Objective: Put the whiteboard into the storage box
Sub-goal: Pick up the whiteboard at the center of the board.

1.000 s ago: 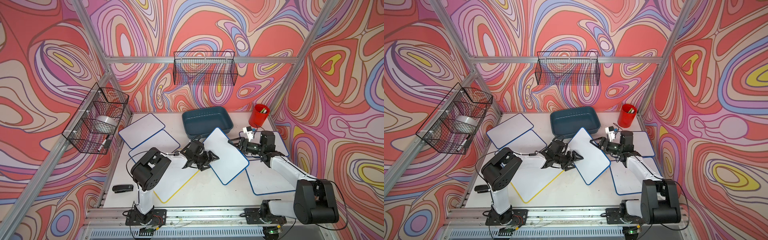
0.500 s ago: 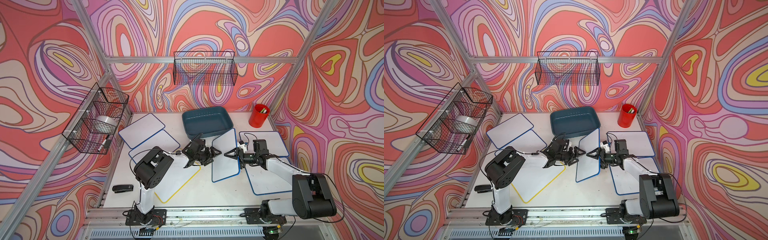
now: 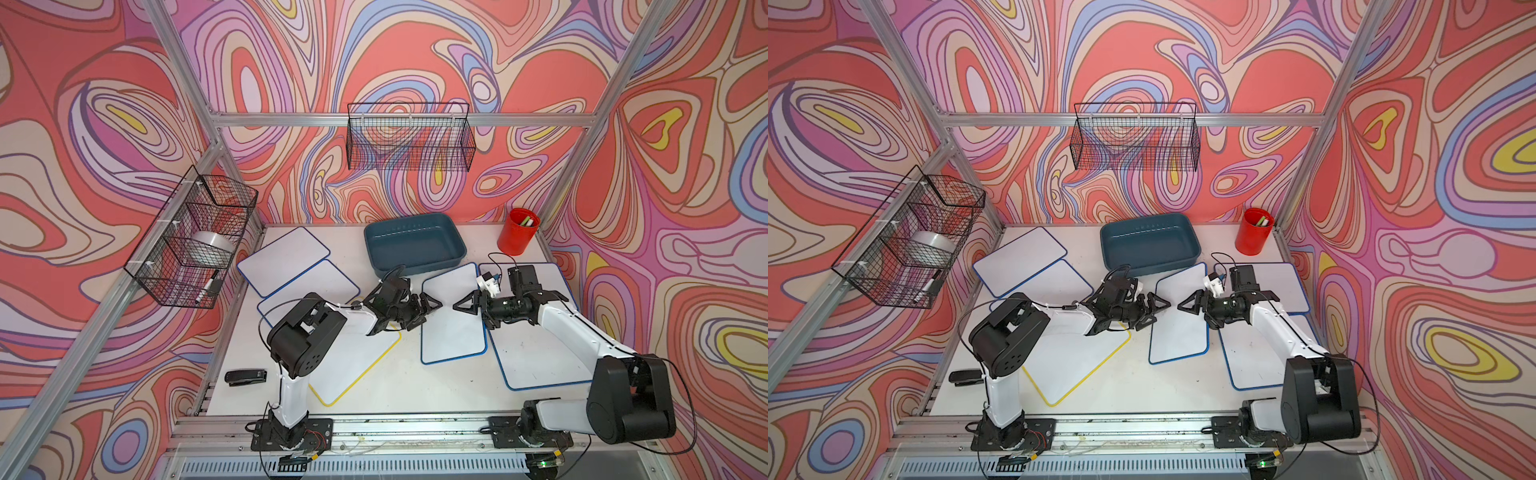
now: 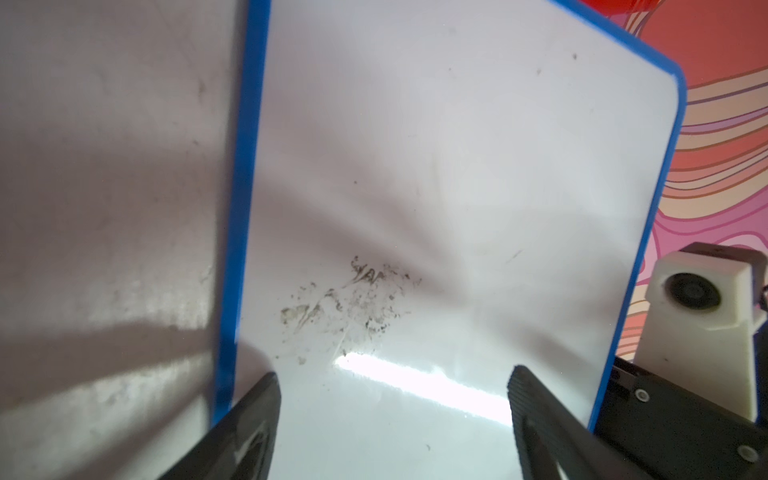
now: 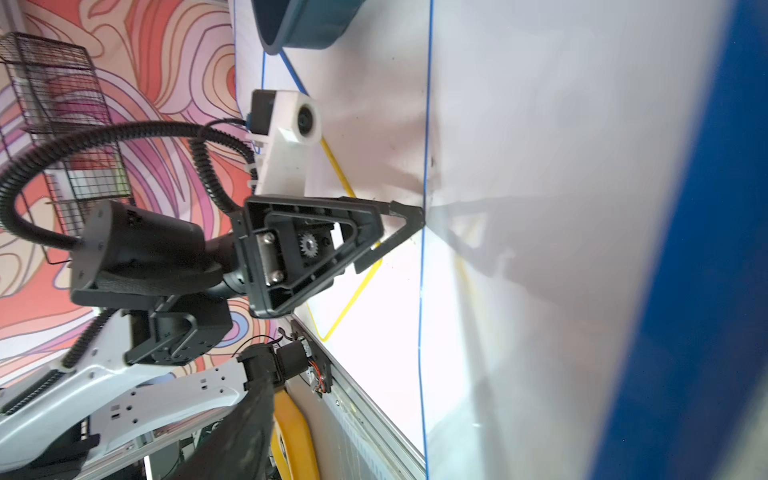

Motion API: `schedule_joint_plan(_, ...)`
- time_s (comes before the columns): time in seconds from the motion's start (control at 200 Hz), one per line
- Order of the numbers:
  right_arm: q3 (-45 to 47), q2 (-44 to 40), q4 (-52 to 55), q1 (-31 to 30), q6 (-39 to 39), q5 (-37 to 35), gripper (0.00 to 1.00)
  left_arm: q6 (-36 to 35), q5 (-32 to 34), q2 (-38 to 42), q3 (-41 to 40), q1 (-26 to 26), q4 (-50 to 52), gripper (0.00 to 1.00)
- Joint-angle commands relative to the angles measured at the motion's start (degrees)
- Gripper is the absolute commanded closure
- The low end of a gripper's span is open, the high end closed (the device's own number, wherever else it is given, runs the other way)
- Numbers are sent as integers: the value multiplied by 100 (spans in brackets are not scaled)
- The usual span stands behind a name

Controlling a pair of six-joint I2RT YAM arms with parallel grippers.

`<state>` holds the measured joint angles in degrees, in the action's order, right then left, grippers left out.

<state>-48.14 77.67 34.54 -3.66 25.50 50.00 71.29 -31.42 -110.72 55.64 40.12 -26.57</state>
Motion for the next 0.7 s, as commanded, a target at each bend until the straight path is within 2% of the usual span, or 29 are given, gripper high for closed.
schedule_joint_plan(0.0,-178,-129,354,-38,-258,-217,40,-273,106,295,-79,-61,255,18)
schedule_joint_plan(0.05,-187,-153,394,-36,-295,-288,47,-361,124,348,-71,-72,348,18)
schedule_joint_plan(0.115,-233,-173,505,-30,-352,-459,49,-443,148,421,-79,-83,459,18)
schedule_joint_plan(0.235,-362,-211,694,-33,-430,-611,63,-564,214,578,-123,-134,626,18)
schedule_joint_plan(0.321,-415,-269,787,-38,-491,-765,64,-753,270,687,-98,-174,833,18)
schedule_joint_plan(0.426,-457,-297,823,-31,-498,-945,80,-976,367,871,-62,-257,1176,18)
schedule_joint_plan(0.516,-534,-304,896,-31,-524,-923,89,-1176,461,1052,-38,-339,1449,18)
schedule_joint_plan(0.626,-547,-383,888,-30,-520,-1015,95,-1488,596,1254,17,-449,1850,18)
schedule_joint_plan(0.696,-610,-371,921,-32,-522,-1016,96,-1618,700,1394,11,-541,2067,17)
